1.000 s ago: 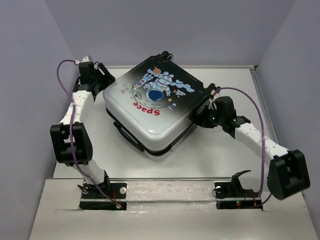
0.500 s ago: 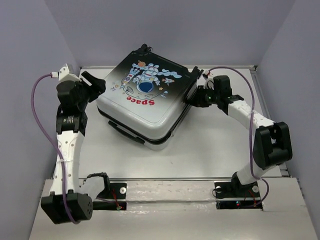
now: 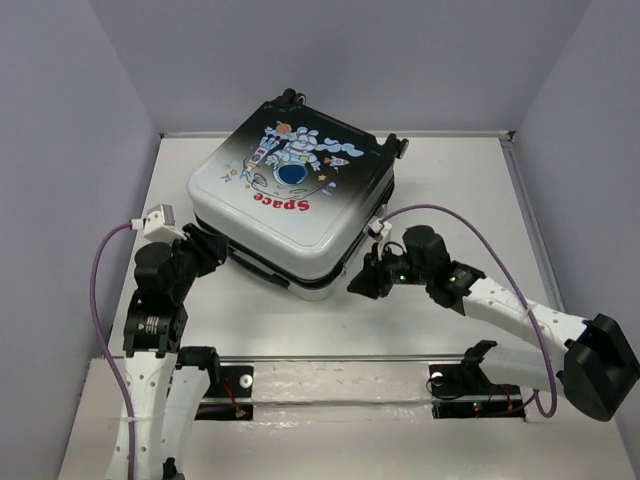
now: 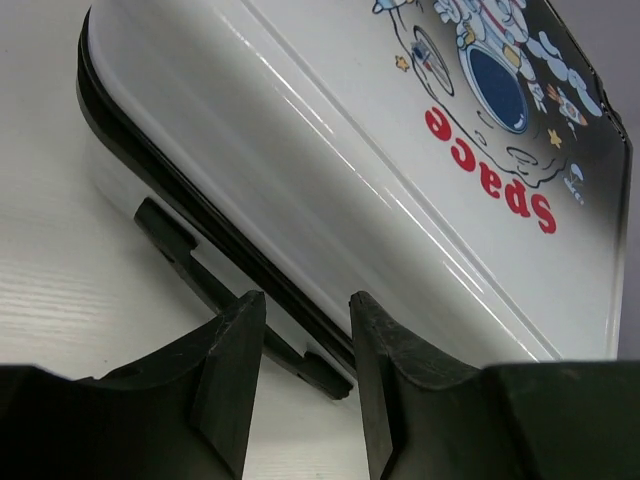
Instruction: Pack the luggage
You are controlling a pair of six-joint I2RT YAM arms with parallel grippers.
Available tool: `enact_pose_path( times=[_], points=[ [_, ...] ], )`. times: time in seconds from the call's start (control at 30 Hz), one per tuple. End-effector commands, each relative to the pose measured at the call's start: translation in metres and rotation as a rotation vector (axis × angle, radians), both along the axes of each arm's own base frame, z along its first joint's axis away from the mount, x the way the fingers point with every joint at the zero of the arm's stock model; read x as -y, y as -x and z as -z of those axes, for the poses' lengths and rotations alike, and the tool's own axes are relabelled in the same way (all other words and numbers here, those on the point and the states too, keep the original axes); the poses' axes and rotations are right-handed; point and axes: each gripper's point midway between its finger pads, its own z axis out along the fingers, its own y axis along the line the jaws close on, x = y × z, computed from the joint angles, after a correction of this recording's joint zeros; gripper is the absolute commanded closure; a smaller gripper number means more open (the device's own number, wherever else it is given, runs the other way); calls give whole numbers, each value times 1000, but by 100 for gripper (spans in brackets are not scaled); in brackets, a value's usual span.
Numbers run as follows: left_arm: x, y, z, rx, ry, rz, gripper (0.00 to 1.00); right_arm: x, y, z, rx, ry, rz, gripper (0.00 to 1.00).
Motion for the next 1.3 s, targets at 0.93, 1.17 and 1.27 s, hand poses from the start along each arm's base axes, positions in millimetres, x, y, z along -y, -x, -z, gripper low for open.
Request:
enact_pose_path(
  times=[0.93, 1.17, 1.27],
  points=[
    [127, 23, 119, -289, 301, 316, 51, -30, -70, -2, 321, -124, 143, 71],
    [145, 15, 106, -255, 326, 331, 51, -46, -37, -6, 263, -171, 87, 93],
    [158, 9, 96, -229, 354, 350, 51, -54, 2, 16, 173, -84, 54, 93]
  ],
)
